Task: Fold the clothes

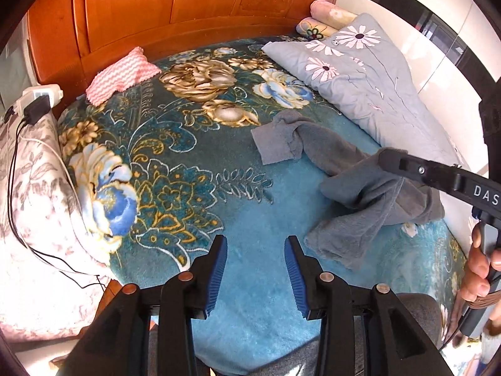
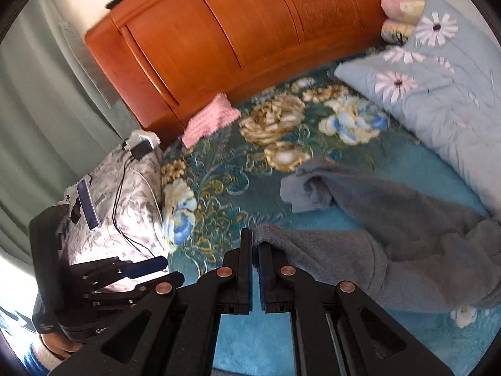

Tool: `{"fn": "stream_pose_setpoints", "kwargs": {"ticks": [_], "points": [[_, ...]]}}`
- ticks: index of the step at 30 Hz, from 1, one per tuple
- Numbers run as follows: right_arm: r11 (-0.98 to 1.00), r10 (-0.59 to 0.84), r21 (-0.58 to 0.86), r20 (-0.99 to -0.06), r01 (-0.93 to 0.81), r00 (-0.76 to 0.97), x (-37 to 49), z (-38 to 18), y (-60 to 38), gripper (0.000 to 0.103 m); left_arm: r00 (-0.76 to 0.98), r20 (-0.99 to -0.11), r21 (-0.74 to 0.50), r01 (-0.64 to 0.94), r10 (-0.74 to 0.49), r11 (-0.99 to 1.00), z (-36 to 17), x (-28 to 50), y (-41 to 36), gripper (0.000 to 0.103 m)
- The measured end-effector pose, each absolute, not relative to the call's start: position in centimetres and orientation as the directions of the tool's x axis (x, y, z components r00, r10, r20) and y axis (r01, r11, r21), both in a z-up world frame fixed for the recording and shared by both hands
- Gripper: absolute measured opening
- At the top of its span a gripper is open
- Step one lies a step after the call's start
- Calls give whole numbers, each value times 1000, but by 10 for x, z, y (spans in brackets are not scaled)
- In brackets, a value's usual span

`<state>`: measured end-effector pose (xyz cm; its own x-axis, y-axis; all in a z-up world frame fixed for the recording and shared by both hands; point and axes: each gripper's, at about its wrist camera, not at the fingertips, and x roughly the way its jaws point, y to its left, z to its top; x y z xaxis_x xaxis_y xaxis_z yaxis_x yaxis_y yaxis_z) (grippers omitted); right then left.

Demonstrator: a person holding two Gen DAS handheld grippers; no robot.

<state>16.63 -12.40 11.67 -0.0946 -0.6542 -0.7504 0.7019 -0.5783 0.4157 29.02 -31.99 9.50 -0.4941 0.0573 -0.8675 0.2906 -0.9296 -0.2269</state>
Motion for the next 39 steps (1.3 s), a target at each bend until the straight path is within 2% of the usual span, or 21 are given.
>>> {"fn": "stream_pose_setpoints", "kwargs": {"ticks": [1, 2, 3, 4, 5, 8, 12, 15, 20, 25, 28, 30, 33, 35, 39], "points": [[-572, -643, 423, -763, 703, -64, 168, 110, -126, 6, -487, -871, -230, 297, 60, -927, 90, 291, -320, 42], [-553, -643, 425, -765, 717, -43, 173, 110, -126, 11, -480, -875, -234, 303, 64, -924, 85, 292, -320, 42], [-527, -651, 428, -759, 734, -25, 179, 112, -125, 36, -474, -877, -245, 307, 75, -920, 81, 291, -320, 42], [-501, -657, 430, -754, 751, -7, 185, 113, -124, 52, -469, -879, -258, 311, 89, -914, 76, 289, -319, 42], [-473, -673, 445, -739, 760, 14, 188, 117, -121, 72, -464, -880, -270, 312, 101, -911, 72, 287, -317, 42], [-434, -734, 491, -679, 755, 20, 186, 137, -90, 73, -457, -880, -289, 301, 128, -909, 63, 282, -308, 42], [-522, -796, 573, -594, 631, -119, 150, 149, -5, 73, -448, -876, -325, 281, 176, -903, 52, 276, -296, 42], [-651, -749, 606, -613, 458, -252, 118, 131, 61, 73, -435, -876, -343, 254, 210, -904, 44, 263, -279, 42], [-596, -795, 787, -551, 160, -255, 88, 89, 141, 73, -410, -881, -325, 164, 235, -931, 44, 238, -244, 42], [-577, -802, 815, -553, 54, -226, 88, 72, 183, 73, -415, -865, -326, 34, 283, -945, 59, 208, -204, 44], [-555, -816, 832, -540, 19, -207, 88, 65, 188, 73, -397, -863, -289, -121, 313, -950, 71, 185, -160, 45], [-535, -826, 845, -521, 9, -215, 87, 66, 188, 73, -377, -873, -233, -235, 310, -943, 76, 172, -129, 53], [-477, -861, 879, -471, -19, -190, 88, 69, 186, 73, -361, -897, -132, -332, 255, -934, 77, 157, -96, 54], [-494, -860, 869, -492, -22, -135, 91, 69, 184, 73, -353, -906, -112, -337, 235, -935, 72, 153, -92, 54], [-615, -787, 788, -614, 8, -53, 105, 62, 190, 73, -331, -915, -134, -292, 232, -947, 59, 154, -103, 54]]}}
